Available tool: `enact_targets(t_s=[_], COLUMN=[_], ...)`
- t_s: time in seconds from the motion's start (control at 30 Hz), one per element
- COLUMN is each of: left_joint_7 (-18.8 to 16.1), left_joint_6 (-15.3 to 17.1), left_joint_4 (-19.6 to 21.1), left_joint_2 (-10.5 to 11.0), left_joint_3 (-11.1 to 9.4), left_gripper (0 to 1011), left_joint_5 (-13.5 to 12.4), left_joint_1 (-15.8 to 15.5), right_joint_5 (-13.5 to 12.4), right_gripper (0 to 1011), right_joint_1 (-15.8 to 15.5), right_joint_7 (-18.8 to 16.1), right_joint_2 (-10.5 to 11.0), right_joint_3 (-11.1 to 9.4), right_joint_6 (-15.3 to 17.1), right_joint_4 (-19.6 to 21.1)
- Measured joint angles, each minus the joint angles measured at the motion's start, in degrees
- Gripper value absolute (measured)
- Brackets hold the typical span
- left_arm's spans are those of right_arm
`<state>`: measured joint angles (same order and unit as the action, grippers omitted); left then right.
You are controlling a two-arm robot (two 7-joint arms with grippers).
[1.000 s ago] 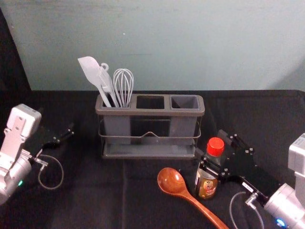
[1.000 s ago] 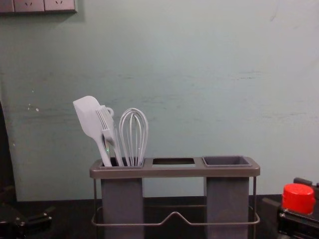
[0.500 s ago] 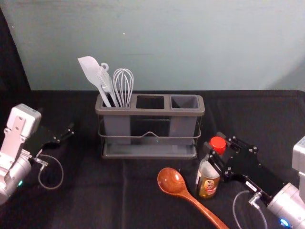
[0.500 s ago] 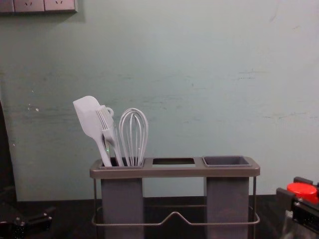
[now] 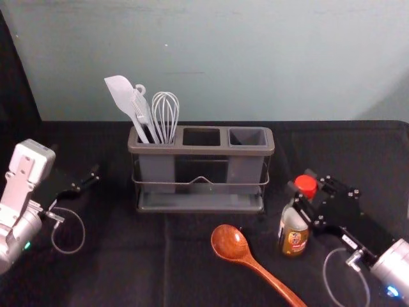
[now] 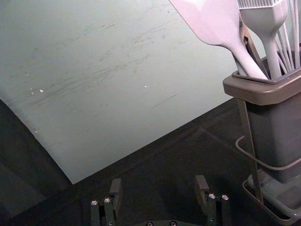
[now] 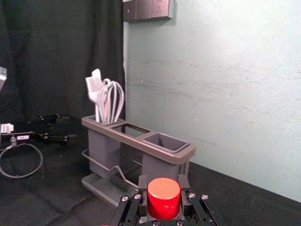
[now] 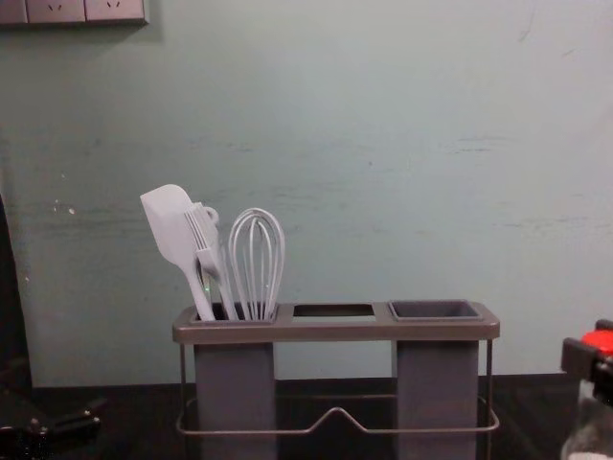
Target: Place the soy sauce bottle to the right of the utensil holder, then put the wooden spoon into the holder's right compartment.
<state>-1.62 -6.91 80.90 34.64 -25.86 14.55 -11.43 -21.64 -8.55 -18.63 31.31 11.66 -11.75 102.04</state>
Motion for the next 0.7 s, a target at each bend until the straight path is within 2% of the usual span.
enact_targets(t_s=[0.3,0.47,0.7], left_joint_7=[0.0,0.0,0.0], left_joint_6=[0.0,0.0,0.0], left_joint_4=[0.0,0.0,0.0], left_joint_2=[0.0,0.0,0.0], left_joint_3=[0.0,0.0,0.0], left_gripper=[1012,1011,1012], left_joint_5=[0.0,0.0,0.0], left_joint_1=[0.0,0.0,0.0], right_joint_5=[-2.8,-5.0,-5.5], right_gripper=[390,390,390], right_joint_1=[1.4,3.6,6.3], right_joint_7=[-2.5,-5.1,-7.0], right_joint_2=[-0.9,-1.8,-2.7], right_joint_3=[-2.6,-3.4,-3.5], right_joint_6=[0.1,0.3,0.3], right_joint_4=[-2.5,-5.1,-7.6])
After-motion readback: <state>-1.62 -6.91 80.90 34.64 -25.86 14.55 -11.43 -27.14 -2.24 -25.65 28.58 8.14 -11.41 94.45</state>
